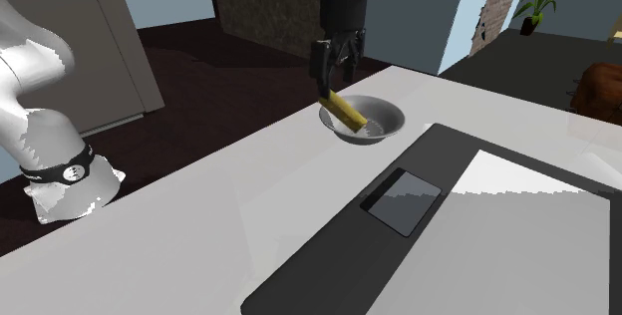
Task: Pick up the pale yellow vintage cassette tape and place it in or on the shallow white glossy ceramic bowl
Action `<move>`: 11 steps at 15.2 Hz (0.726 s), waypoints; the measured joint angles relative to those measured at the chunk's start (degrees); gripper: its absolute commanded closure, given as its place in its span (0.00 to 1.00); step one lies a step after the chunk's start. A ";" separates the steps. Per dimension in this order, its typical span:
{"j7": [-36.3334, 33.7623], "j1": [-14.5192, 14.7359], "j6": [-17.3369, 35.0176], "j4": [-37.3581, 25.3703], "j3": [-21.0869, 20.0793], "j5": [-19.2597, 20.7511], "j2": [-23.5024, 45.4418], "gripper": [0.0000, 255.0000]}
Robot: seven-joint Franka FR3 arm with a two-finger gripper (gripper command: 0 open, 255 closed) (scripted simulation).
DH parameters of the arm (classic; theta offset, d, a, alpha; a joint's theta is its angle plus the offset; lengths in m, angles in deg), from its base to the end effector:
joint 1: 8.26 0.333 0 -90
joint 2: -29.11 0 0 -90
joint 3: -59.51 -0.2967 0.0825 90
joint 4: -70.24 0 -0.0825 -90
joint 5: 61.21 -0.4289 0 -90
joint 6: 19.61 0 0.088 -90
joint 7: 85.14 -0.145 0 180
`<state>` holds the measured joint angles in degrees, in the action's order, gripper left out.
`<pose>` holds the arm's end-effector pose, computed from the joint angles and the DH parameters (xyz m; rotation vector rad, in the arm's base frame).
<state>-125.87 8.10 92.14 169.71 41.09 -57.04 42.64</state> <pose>0.5520 0.3641 0.3710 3.1384 -0.1327 -0.0176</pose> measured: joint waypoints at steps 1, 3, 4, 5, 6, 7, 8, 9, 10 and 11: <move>0.21 -0.10 -0.83 -0.71 0.04 -0.09 -0.14 0.00; 0.26 -0.02 -3.73 -3.12 -0.09 -0.32 -0.72 0.00; 0.17 0.09 -5.29 -4.81 -0.14 -0.28 -0.58 0.00; 0.22 0.09 -6.01 -5.37 -0.16 -0.34 -0.74 0.00; 0.24 0.07 -6.35 -5.48 -0.18 -0.42 -0.97 0.00; 0.26 0.07 -6.66 -5.74 -0.18 -0.44 -1.00 0.00; 0.27 0.07 -6.77 -5.80 -0.18 -0.46 -1.04 0.00; 0.28 0.07 -6.85 -5.88 -0.18 -0.46 -1.04 0.00; 0.28 0.06 -6.89 -5.90 -0.18 -0.46 -1.05 0.00; 0.28 0.06 -6.91 -5.91 -0.18 -0.46 -1.05 0.00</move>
